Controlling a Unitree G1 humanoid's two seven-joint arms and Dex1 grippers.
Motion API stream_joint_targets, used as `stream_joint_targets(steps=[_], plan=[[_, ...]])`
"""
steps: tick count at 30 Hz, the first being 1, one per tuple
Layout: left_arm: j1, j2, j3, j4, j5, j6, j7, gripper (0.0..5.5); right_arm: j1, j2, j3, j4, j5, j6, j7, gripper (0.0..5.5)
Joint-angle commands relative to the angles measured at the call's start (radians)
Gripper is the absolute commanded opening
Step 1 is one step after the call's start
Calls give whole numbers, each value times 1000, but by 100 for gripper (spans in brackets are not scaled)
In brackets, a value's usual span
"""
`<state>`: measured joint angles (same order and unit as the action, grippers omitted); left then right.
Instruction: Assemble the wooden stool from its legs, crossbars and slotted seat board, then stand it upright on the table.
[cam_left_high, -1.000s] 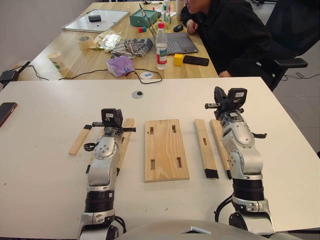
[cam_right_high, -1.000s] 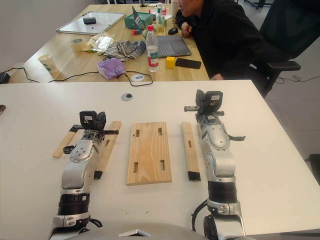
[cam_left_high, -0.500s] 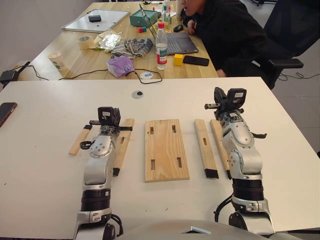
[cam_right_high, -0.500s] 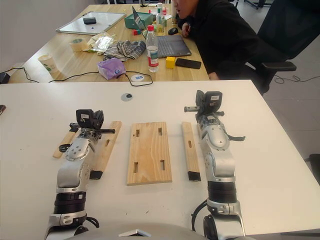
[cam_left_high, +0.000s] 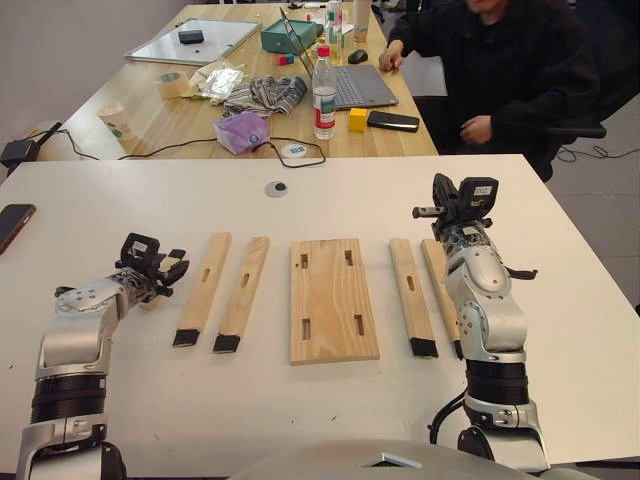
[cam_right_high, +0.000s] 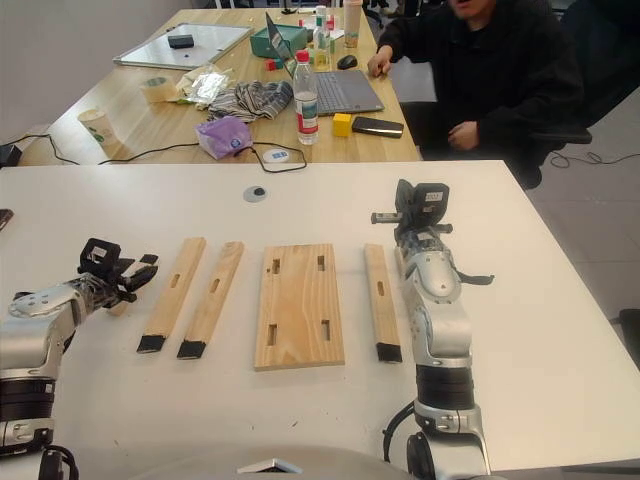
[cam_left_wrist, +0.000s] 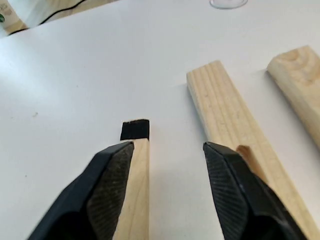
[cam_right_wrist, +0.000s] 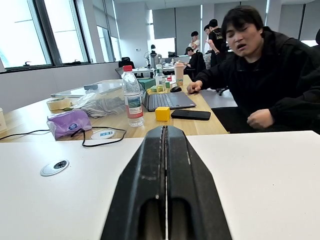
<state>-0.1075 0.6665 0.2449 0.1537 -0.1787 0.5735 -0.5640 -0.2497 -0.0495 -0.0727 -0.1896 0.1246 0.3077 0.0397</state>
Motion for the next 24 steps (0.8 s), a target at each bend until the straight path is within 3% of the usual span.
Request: stream_joint_targets(steps=[1,13,24], plan=[[29,57,21,53,12,-31,-25,288,-4,0,-1,-7,3,-3,1,0],[128,126,-25,140,8,-21,-161,288,-9,-7,5,-6,2,-4,12,0],[206,130,-64,119,24,-43,-193,130,-6,0,29,-9,-15,-12,18,0]])
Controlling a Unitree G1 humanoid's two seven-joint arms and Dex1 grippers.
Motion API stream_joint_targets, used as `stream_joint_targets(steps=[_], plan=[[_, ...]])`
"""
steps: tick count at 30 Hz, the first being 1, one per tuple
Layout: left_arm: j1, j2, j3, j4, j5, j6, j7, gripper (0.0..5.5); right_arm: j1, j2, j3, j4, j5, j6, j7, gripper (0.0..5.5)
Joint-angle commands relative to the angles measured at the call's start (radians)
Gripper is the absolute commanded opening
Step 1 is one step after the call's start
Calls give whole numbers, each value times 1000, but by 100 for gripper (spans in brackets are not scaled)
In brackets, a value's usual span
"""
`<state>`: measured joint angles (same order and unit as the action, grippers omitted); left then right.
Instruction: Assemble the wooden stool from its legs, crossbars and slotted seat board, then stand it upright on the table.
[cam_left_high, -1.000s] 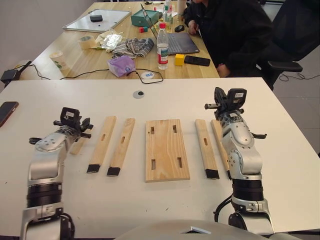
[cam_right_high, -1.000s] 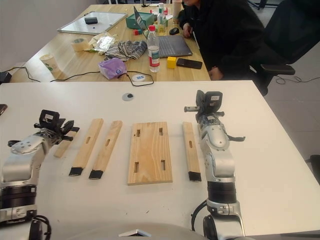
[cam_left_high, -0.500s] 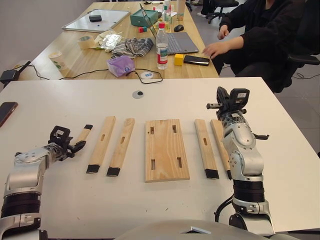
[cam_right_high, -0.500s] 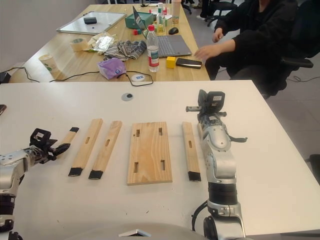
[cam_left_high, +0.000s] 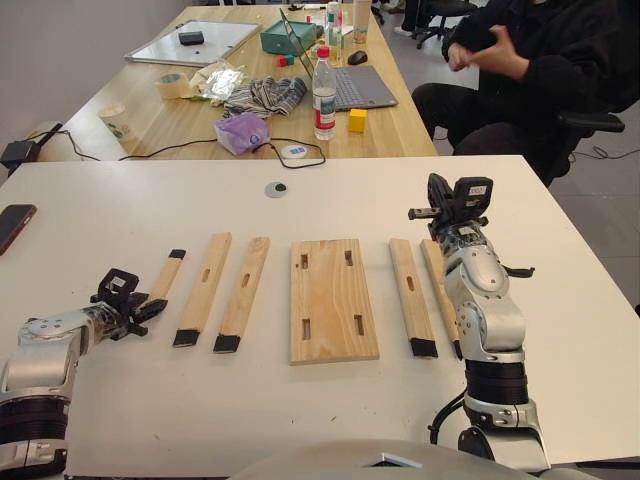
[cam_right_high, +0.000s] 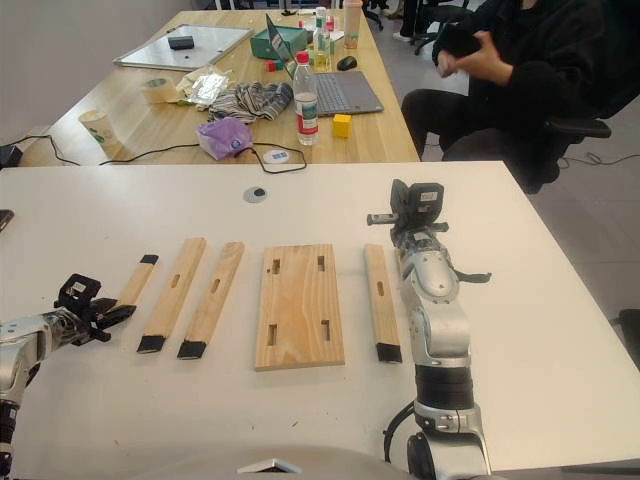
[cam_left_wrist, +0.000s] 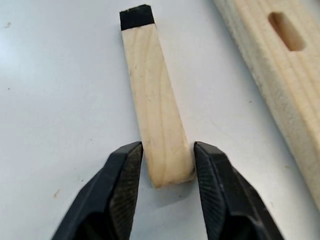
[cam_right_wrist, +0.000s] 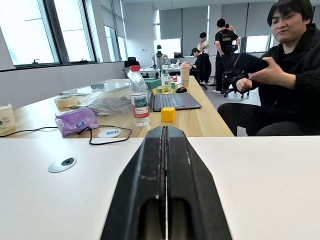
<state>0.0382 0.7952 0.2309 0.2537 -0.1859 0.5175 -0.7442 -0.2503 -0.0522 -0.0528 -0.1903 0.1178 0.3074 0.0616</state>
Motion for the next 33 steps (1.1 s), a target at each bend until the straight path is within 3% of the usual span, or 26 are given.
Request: stream_joint_targets(steps=[1,6,9,11,15,18,21,31,33], plan=[[61,0,-55,18,32,11,-11,128,-6,4,12,-10,-9,-12,-5,0],[10,-19,-35,3,26,-54,36,128,-3,-2,5,-16,0,-8,-4,0],[-159,-86,68,-195,-118,-45,97,128,-50,14,-45,-5,98,64,18,0],[-271,-122,59,-343,-182,-22,121,128,-112,31,-61,-19,249,160,93,0],[-410,-205,-35,-551,-254,31,171,128,-244,64,-100,-79,598,426,149,62],[-390,-204,-173,-651,-222,42,139,128,-342,115,-201,-66,874,536,38,115],[-372,-198,-228,-703,-212,47,126,128,-355,125,-227,-75,1035,581,-17,160],[-404,-210,-168,-656,-204,14,162,128,-315,55,-186,-103,1116,592,-50,319],[-415,-223,-152,-638,-196,2,187,128,-307,32,-168,-98,1088,586,-32,322]])
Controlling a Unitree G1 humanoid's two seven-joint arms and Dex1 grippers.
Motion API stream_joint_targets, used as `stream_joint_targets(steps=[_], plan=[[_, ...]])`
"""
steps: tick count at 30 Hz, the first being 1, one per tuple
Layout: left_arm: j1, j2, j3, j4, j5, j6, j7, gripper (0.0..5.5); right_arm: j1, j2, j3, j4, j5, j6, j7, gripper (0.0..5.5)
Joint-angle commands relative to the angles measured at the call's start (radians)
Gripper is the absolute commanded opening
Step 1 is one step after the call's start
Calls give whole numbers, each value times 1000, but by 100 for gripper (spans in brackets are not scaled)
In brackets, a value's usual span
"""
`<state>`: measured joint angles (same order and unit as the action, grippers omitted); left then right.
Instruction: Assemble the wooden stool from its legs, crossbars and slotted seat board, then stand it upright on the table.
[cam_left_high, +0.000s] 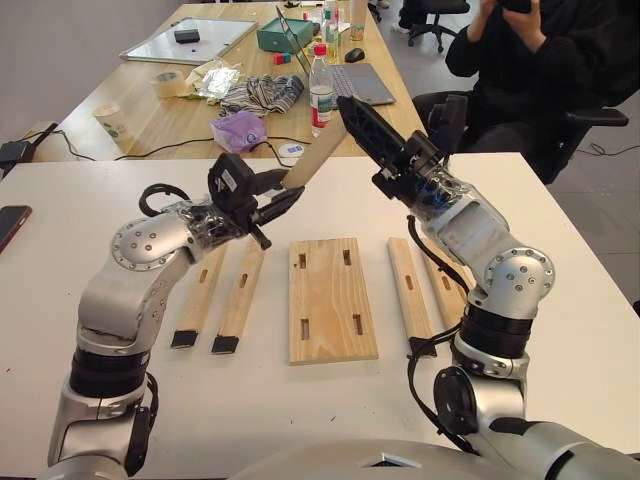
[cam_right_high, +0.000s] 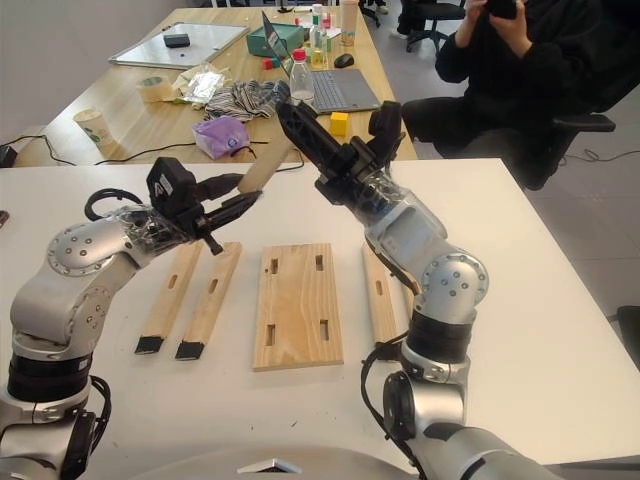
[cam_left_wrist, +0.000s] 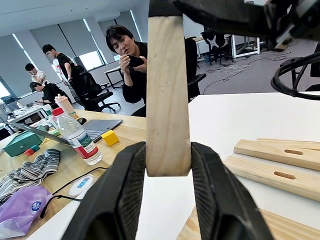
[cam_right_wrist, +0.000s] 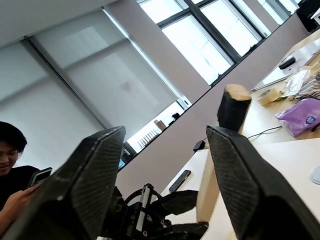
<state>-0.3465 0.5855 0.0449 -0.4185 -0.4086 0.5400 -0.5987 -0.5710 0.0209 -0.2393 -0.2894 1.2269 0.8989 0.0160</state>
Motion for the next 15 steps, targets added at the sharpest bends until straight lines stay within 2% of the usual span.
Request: stream_joint_targets(steps=[1,15], plan=[[-32,-20,34,28,20,-18,45,128,17,-47,25,5,-31,-9,19,322],[31,-54,-59,-68,-36,40,14,128,-3,-53,6,79,-60,-66,-16,322]])
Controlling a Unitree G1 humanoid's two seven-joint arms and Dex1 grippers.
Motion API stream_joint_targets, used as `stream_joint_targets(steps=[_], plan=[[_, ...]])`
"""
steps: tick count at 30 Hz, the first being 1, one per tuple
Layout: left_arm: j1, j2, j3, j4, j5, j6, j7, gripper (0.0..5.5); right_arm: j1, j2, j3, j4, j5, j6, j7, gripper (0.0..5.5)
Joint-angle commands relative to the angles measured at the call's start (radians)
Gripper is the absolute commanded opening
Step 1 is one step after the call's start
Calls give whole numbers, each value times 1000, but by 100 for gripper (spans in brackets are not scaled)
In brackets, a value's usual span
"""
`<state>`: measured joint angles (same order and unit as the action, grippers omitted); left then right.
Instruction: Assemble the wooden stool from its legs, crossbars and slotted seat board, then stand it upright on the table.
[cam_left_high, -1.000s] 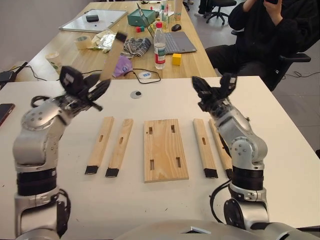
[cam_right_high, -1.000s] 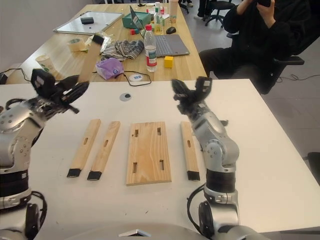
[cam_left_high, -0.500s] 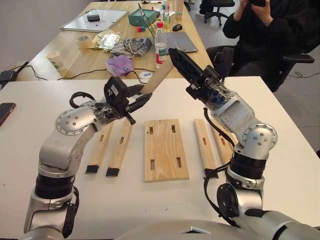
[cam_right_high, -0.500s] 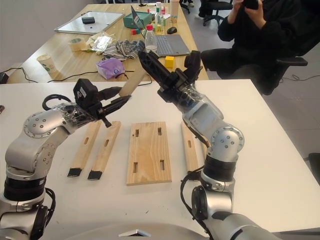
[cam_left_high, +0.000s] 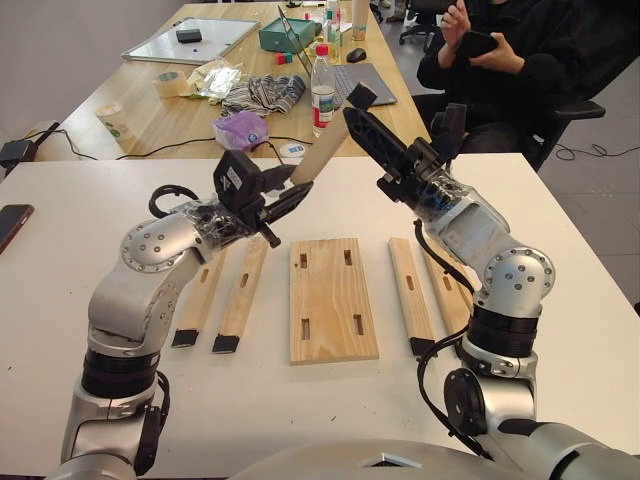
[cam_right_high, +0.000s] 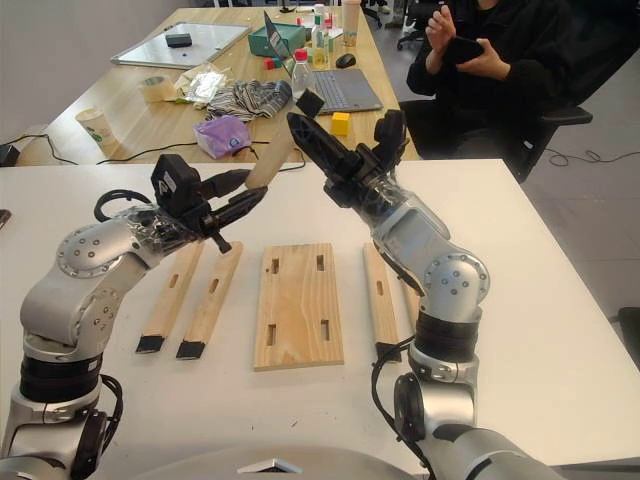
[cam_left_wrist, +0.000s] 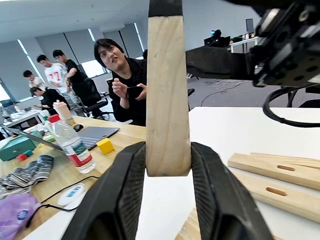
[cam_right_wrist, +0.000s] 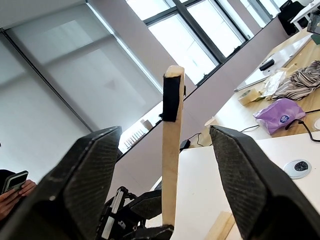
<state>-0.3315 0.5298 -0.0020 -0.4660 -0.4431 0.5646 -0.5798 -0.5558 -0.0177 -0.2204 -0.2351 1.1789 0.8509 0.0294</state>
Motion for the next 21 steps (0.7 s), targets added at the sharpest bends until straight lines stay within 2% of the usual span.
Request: stream_joint_targets(steps=[1,17,19,20,21], plan=[[18,1,-12,-22,-3,17,-3,128,-22,-14,-20,37,-13,-21,-40,305],[24,0,-32,-14,16,7,2,127,-26,-12,-29,56,45,-2,-103,52],[23,-5,-22,-7,11,10,6,127,-23,-15,-25,49,44,-7,-104,46],[21,-8,-16,-2,8,10,8,164,-23,-17,-24,46,43,-9,-102,46],[21,-9,-11,3,8,10,12,169,-22,-20,-23,44,44,-10,-101,45]])
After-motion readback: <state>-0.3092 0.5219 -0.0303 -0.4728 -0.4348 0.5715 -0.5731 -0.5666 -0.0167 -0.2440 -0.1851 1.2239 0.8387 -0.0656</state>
